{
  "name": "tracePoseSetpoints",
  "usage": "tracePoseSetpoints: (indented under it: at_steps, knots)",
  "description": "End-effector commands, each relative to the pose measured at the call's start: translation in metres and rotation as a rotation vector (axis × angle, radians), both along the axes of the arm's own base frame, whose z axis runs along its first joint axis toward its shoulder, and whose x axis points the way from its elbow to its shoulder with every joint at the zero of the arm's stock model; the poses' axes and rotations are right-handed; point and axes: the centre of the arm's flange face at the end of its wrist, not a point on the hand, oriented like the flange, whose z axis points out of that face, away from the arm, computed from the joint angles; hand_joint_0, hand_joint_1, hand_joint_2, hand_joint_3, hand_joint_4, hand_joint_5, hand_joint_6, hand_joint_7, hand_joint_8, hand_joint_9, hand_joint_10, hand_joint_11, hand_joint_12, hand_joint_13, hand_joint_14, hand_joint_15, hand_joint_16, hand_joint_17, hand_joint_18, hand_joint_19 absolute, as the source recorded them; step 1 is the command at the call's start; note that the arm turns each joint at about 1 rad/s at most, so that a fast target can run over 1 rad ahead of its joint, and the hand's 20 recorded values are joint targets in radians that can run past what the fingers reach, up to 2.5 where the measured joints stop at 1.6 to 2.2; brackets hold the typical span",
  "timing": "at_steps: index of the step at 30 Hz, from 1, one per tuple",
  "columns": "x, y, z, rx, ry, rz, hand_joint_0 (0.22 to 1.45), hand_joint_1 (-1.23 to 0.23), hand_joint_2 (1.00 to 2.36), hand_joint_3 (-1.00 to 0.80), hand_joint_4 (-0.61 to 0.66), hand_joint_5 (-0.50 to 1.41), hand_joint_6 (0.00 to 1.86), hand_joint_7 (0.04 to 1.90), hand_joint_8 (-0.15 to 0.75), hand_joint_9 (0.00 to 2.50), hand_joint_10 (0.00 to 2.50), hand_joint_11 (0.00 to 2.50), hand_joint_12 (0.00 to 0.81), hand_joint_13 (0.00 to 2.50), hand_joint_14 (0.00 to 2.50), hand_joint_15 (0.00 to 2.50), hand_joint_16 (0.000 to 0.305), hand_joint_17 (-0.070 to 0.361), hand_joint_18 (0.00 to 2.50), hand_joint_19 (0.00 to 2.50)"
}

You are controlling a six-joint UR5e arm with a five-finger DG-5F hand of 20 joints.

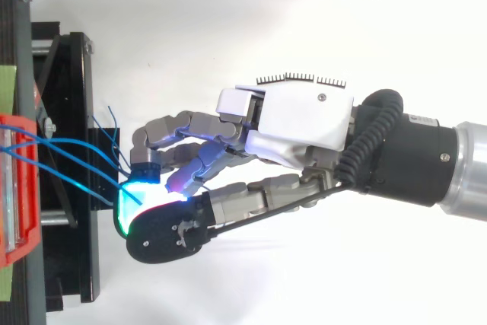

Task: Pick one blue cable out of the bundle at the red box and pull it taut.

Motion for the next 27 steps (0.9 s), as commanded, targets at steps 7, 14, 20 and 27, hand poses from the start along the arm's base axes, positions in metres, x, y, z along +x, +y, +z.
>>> tracePoseSetpoints:
  at_steps: [7,14,20,27]
  knots:
    - [-0.0001,0.0000,-0.0001,0.000,0.000,0.000,0.54,-0.53,1.01,-0.26,0.20,-0.06,0.50,1.19,0.274,0.80,0.01,0.49,0.423,0.30,0.00,0.10,0.063,0.141,0.37,0.34]
    - [0.0003,0.0000,0.0006,0.002,-0.002,0.000,0.55,-0.59,1.01,-0.24,0.19,-0.06,0.50,1.21,0.277,0.80,0.01,0.52,0.424,0.30,0.00,0.09,0.063,0.141,0.38,0.33]
    - [-0.0001,0.0000,-0.0001,0.001,0.000,0.000,0.55,-0.67,1.01,-0.25,0.11,-0.06,0.50,1.36,0.265,0.79,0.02,0.56,0.399,0.30,0.00,0.10,0.058,0.130,0.37,0.34]
    - [-0.0001,0.0000,-0.0001,0.001,0.000,0.000,0.55,-0.71,1.01,-0.28,0.08,-0.06,0.53,1.43,0.256,0.78,0.02,0.58,0.382,0.30,0.00,0.10,0.054,0.121,0.37,0.35]
